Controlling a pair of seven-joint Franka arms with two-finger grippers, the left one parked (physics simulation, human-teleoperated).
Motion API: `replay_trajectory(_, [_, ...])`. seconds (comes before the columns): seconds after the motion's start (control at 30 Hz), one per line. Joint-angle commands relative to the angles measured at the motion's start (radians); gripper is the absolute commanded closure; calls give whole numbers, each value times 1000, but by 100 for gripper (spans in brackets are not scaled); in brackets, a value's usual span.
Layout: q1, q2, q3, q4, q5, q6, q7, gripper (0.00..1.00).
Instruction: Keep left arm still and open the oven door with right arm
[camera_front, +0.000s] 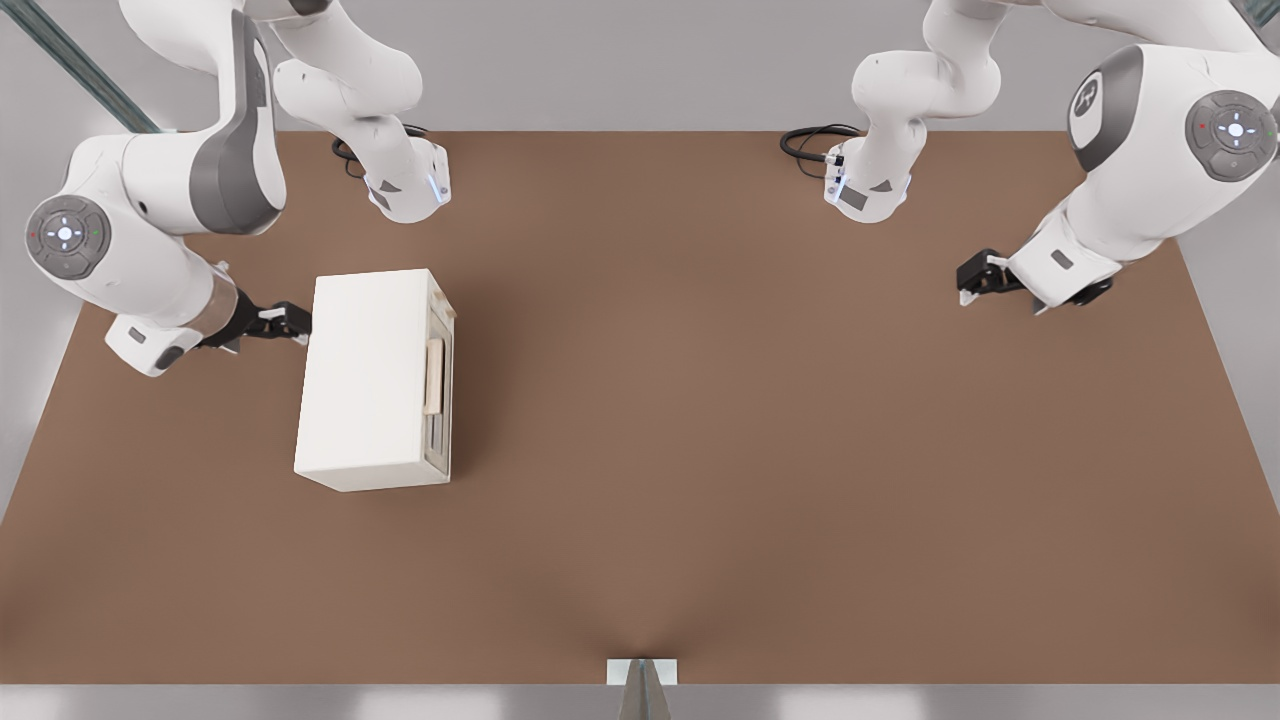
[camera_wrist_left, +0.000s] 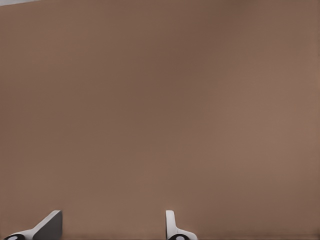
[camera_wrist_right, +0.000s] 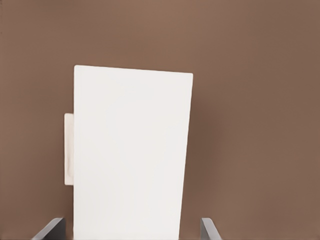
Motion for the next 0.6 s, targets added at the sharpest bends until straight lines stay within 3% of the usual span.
replay_trajectory(0.0, [1,0,0,-1,3,-7,-55,0])
replay_trajectory(0.07, [5,5,0,-7,-9,-10,-58,0])
replay_trajectory(0.13, [131,82,9,5,-117,-10,-70,0])
replay_trajectory(0.17, [203,128,10,16,-166,-4,-60,16])
replay_trajectory(0.2, [235,157,10,16,-175,-3,-70,78])
replay_trajectory(0.33, [435,203,9,-27,-454,-9,-58,79])
replay_trajectory(0.57, [550,283,9,-90,-602,-9,239,79])
